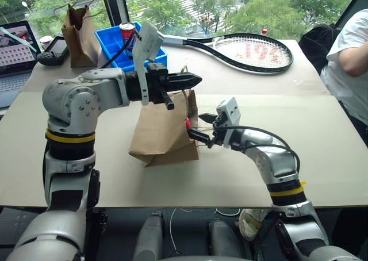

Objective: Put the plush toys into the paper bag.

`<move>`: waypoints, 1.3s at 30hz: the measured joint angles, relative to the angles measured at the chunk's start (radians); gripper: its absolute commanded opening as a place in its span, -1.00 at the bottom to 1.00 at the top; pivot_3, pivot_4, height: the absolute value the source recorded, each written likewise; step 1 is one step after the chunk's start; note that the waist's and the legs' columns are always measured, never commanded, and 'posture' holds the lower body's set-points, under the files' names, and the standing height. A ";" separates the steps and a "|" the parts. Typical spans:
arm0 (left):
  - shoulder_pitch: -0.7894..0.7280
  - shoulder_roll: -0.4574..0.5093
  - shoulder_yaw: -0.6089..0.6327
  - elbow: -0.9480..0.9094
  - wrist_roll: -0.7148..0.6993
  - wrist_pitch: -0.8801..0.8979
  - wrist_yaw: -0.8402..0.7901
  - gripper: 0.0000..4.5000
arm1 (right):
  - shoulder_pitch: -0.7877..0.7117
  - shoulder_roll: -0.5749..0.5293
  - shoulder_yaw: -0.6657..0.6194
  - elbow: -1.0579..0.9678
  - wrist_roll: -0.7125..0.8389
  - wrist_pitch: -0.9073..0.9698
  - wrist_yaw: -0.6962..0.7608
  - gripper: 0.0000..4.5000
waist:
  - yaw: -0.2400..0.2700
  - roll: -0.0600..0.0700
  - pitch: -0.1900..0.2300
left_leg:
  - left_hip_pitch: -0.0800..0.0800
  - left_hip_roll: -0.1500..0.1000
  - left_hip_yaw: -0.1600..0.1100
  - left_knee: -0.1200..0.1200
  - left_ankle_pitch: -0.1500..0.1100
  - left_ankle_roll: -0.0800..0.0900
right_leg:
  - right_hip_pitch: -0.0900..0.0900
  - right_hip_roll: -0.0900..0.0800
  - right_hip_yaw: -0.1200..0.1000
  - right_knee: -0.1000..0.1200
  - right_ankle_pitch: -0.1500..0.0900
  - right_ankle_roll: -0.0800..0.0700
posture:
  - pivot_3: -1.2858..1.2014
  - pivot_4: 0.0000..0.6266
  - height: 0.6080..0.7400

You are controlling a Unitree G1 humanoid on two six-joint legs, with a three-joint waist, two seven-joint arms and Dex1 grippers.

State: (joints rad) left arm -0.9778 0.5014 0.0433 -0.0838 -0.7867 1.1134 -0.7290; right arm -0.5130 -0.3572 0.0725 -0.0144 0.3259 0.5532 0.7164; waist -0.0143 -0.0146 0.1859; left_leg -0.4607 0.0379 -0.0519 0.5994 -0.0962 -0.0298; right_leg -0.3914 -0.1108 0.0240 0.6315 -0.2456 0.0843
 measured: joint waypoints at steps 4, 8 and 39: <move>0.000 -0.006 -0.003 0.000 0.001 -0.003 -0.008 -1.00 | 0.057 -0.070 -0.102 -0.034 0.096 0.097 0.021 0.95 | 0.001 0.000 0.000 | 0.000 0.000 0.000 -0.001 0.000 0.000 | 0.000 0.000 0.000 0.000 0.000 0.000 | 0.03 -0.52 1.00; 0.001 -0.013 -0.004 0.001 0.002 -0.003 -0.010 -1.00 | 0.095 -0.121 -0.207 -0.081 0.191 0.213 0.013 0.95 | 0.000 0.000 0.000 | 0.000 0.000 0.000 -0.001 0.000 0.000 | 0.000 0.000 0.000 0.000 0.000 0.000 | 0.03 -0.52 1.00; 0.004 -0.013 -0.018 -0.013 0.015 -0.022 -0.006 -1.00 | 0.021 0.145 -0.367 0.174 0.403 0.373 -0.167 -0.59 | -0.028 -0.001 0.000 | 0.003 0.002 0.000 -0.001 0.000 0.000 | 0.000 0.003 0.003 0.001 0.001 -0.001 | 0.03 -0.52 1.00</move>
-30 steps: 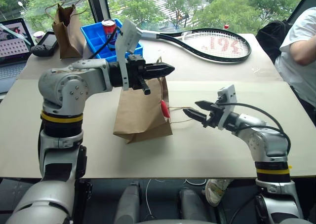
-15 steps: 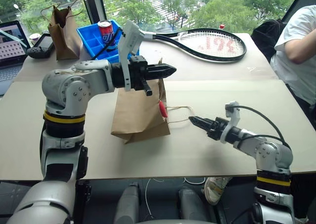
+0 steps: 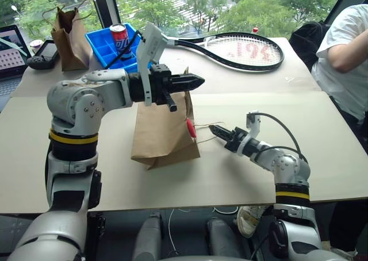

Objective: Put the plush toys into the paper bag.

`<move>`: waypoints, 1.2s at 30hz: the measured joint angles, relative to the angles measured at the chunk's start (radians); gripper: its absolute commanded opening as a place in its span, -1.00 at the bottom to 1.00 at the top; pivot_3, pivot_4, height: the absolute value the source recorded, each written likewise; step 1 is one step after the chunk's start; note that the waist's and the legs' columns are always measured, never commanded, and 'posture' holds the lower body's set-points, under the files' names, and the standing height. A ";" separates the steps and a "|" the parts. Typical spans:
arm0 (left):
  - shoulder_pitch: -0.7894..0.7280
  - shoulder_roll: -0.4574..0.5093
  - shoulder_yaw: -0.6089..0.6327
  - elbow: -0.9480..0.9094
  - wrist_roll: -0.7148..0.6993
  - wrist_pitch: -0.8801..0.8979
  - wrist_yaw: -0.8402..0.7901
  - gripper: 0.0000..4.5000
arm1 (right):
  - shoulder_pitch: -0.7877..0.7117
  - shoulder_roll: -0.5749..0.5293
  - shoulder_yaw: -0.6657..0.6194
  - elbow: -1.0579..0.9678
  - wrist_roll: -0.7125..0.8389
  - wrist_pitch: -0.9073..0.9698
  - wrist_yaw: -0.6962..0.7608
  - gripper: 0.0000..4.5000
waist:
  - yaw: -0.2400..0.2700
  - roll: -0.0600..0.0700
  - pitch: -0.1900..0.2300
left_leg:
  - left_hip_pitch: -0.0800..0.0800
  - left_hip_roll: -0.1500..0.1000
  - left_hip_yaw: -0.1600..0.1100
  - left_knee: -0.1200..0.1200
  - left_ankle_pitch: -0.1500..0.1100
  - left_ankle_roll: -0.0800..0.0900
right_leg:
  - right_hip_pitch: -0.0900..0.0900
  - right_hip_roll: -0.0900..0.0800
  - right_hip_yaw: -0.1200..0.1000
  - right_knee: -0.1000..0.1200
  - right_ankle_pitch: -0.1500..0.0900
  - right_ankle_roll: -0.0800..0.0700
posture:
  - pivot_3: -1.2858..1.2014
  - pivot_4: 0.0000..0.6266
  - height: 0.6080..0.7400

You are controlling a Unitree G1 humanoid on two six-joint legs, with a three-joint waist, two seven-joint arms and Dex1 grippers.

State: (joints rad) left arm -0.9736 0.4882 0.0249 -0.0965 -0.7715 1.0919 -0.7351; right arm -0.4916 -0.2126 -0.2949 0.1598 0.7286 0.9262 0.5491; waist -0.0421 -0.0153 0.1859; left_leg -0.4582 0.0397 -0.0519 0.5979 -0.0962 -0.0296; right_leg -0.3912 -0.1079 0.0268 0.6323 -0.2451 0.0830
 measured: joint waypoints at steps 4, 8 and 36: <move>0.000 0.018 0.000 0.007 0.016 -0.013 -0.003 -1.00 | -0.002 -0.020 -0.031 -0.097 0.085 0.000 0.046 -0.98 | 0.001 0.000 0.000 | -0.001 0.000 0.000 0.000 0.000 0.000 | -0.001 0.000 0.000 0.000 0.000 0.000 | 0.03 -0.52 1.00; -0.003 0.086 -0.017 0.054 0.092 -0.102 -0.042 -1.00 | -0.057 -0.071 -0.052 -0.210 0.165 0.028 0.029 -0.98 | 0.000 0.001 0.000 | -0.001 0.000 0.001 -0.001 0.000 0.000 | -0.003 0.000 0.001 0.000 0.000 0.000 | 0.03 -0.52 1.00; -0.027 0.086 -0.003 0.190 0.181 -0.228 -0.140 -0.32 | -0.172 -0.215 0.007 -0.523 0.550 0.191 -0.413 -0.72 | 0.026 0.000 0.000 | -0.009 0.000 0.001 -0.003 0.001 0.001 | -0.013 0.000 0.002 0.005 0.000 -0.001 | 0.03 -0.52 1.00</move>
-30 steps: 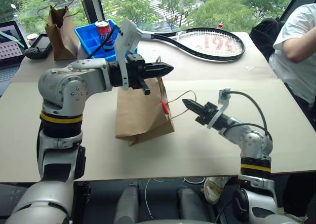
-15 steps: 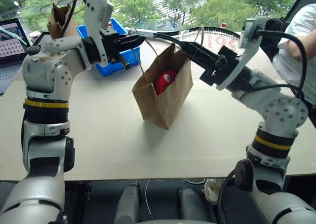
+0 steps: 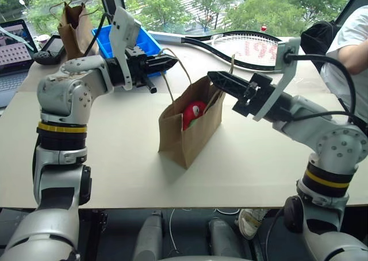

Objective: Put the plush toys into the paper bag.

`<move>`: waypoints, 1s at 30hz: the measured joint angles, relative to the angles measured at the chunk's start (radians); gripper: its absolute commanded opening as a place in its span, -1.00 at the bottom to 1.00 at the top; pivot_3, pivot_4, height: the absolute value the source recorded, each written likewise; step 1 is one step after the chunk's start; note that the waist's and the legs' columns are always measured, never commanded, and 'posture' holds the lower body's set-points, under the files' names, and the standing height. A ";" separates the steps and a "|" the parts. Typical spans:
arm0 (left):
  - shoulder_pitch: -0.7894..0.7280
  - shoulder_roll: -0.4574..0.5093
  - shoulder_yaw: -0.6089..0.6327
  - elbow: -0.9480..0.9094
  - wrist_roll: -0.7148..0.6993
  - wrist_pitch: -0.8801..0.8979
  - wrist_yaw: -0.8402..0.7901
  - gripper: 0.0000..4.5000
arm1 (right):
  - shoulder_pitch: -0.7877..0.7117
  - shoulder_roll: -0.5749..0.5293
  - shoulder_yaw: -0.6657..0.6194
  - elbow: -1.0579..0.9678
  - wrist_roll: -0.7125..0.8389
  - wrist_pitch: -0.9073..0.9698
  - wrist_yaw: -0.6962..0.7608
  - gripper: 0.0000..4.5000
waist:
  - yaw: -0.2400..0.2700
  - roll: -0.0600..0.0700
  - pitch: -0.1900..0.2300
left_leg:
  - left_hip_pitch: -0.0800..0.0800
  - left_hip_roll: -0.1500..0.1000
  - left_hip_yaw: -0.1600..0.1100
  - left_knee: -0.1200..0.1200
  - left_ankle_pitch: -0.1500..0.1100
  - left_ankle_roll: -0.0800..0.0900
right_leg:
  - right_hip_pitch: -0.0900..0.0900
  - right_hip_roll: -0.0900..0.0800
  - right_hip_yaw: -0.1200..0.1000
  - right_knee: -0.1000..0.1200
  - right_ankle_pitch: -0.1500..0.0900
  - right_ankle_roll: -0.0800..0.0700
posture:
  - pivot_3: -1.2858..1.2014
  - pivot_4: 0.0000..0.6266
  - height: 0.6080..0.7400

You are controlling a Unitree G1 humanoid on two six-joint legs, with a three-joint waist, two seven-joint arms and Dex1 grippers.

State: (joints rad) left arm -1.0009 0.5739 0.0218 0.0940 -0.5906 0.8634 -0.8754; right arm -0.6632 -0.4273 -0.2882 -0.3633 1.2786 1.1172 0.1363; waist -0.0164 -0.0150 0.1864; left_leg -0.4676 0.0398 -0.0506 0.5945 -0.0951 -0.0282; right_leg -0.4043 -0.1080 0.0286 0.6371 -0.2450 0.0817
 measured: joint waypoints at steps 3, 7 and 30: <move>0.018 0.023 0.000 -0.017 -0.023 0.041 -0.025 0.15 | 0.033 -0.046 0.002 0.000 0.030 0.008 -0.015 -0.33 | -0.003 0.000 0.000 | 0.000 0.000 0.000 0.000 0.000 0.000 | -0.001 0.000 0.001 0.003 0.000 -0.001 | 0.03 -0.52 1.00; 0.041 0.103 0.004 -0.038 -0.041 0.062 -0.080 0.79 | 0.042 -0.183 -0.012 0.000 0.114 0.030 0.014 0.28 | -0.006 0.000 0.000 | 0.001 0.000 0.000 0.001 0.001 0.001 | -0.002 0.000 0.001 0.003 -0.001 -0.001 | 0.03 -0.52 1.00; 0.544 0.100 0.035 -0.393 -0.037 -0.202 -0.135 1.00 | 0.316 -0.365 0.371 -0.164 -0.605 -0.369 0.342 -0.57 | 0.002 -0.005 0.000 | -0.003 0.005 0.010 0.010 0.000 0.001 | -0.002 0.001 0.005 0.003 -0.008 -0.007 | 0.03 -0.52 1.00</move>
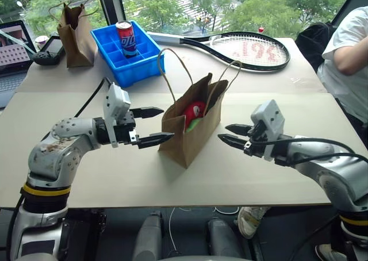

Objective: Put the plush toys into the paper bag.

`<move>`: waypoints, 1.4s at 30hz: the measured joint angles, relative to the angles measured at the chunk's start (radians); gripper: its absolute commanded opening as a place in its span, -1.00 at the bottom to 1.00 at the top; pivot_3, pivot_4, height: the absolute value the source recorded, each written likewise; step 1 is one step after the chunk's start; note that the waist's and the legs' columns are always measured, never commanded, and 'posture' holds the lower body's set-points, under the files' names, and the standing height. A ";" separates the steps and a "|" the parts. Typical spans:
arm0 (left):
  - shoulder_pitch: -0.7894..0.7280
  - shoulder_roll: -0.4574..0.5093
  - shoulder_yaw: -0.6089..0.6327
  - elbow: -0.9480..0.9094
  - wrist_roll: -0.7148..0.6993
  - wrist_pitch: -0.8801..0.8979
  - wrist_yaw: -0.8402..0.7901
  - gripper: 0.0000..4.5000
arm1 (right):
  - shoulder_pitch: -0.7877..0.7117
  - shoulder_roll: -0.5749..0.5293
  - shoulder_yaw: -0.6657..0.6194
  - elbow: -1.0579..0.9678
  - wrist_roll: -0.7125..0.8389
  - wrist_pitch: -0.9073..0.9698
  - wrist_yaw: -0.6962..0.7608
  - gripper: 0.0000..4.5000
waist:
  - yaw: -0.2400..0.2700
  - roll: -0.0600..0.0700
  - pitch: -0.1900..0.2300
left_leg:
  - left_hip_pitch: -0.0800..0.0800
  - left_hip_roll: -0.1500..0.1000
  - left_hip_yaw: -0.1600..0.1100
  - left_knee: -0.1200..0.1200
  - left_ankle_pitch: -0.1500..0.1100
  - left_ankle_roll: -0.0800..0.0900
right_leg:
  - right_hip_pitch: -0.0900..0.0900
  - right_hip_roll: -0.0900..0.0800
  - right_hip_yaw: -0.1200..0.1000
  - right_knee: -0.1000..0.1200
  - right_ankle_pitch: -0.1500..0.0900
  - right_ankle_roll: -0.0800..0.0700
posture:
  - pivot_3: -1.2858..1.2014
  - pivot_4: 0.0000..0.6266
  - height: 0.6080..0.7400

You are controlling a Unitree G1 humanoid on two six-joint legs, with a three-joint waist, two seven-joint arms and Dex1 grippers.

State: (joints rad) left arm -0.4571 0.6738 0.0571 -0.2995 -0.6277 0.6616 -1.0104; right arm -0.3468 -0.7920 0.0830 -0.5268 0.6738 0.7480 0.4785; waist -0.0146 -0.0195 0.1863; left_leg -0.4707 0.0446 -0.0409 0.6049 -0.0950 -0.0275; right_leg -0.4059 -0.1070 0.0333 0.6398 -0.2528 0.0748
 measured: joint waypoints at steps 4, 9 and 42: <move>0.017 -0.011 -0.030 -0.062 -0.024 0.036 0.019 1.00 | -0.031 0.058 0.055 0.011 -0.094 -0.052 0.013 -0.97 | 0.001 0.000 0.000 | 0.001 0.000 0.000 0.000 0.000 0.000 | 0.001 0.000 0.000 0.001 0.000 0.000 | 0.03 -0.52 1.00; 0.014 -0.043 -0.061 -0.062 -0.022 0.042 0.070 1.00 | -0.037 0.155 0.111 0.026 -0.177 -0.075 0.011 -0.97 | 0.003 0.000 0.000 | 0.001 0.000 0.000 0.001 0.000 0.000 | 0.001 0.001 0.001 0.001 -0.001 0.002 | 0.03 -0.52 1.00; -0.324 -0.065 -0.203 0.422 0.107 -0.195 -0.278 -0.97 | 0.389 0.040 -0.454 -0.117 -0.071 0.043 0.147 -1.00 | 0.027 0.000 0.000 | 0.001 0.000 0.001 0.001 0.000 0.000 | 0.002 0.001 0.003 0.000 0.002 -0.004 | 0.03 -0.52 1.00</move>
State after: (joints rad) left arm -0.7812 0.6092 -0.1454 0.1228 -0.5206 0.4662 -1.2881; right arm 0.0421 -0.7523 -0.3706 -0.6434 0.6027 0.7912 0.6257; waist 0.0125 -0.0198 0.1862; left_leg -0.4694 0.0442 -0.0395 0.6059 -0.0951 -0.0276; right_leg -0.4042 -0.1058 0.0361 0.6401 -0.2512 0.0712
